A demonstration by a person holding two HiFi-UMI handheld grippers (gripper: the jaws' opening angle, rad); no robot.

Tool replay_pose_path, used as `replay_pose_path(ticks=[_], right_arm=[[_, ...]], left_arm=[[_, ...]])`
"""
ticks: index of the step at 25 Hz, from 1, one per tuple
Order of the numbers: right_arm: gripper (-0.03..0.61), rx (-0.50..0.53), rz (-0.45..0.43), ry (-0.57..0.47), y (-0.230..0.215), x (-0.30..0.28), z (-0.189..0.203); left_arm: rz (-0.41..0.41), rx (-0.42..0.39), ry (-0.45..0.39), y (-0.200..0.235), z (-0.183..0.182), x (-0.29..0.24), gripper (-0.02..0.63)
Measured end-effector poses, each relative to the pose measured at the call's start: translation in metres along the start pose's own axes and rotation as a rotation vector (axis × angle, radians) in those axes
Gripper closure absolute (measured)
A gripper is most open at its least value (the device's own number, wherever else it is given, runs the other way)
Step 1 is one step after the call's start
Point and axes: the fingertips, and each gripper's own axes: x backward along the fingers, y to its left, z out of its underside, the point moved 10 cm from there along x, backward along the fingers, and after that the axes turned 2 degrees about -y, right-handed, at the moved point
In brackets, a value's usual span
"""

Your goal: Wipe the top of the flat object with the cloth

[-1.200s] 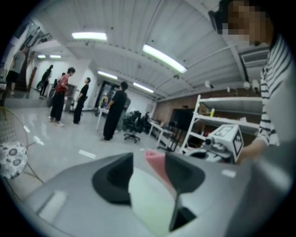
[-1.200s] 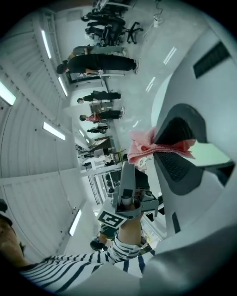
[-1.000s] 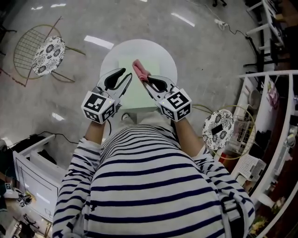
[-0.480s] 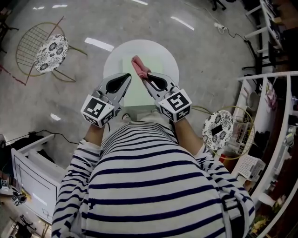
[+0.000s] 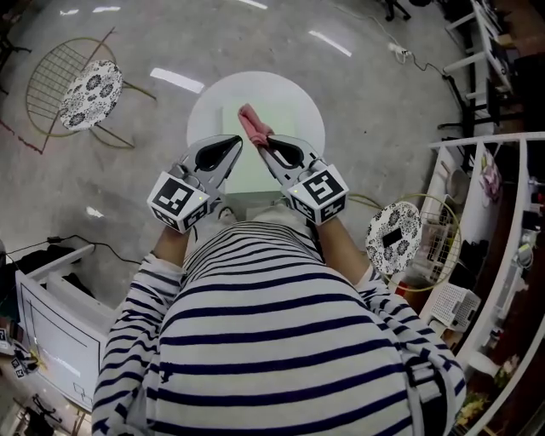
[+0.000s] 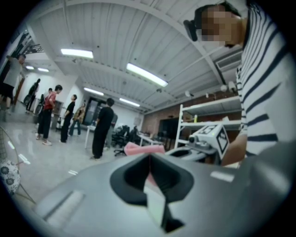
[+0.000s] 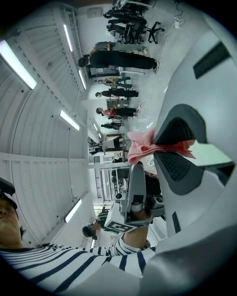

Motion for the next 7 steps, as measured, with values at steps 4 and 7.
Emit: replay_pose_path(ticks=[4,7], right_arm=[[0.534,0.008,0.002,0.005,0.0003,-0.0024,-0.0019],[0.534,0.012,0.004,0.007,-0.0003,-0.0041,-0.0026]], left_arm=[[0.006,0.008,-0.004,0.0024,-0.0013,0.0,0.603],[0.013,0.014,-0.009,0.0039,-0.0021,-0.0008,0.603]])
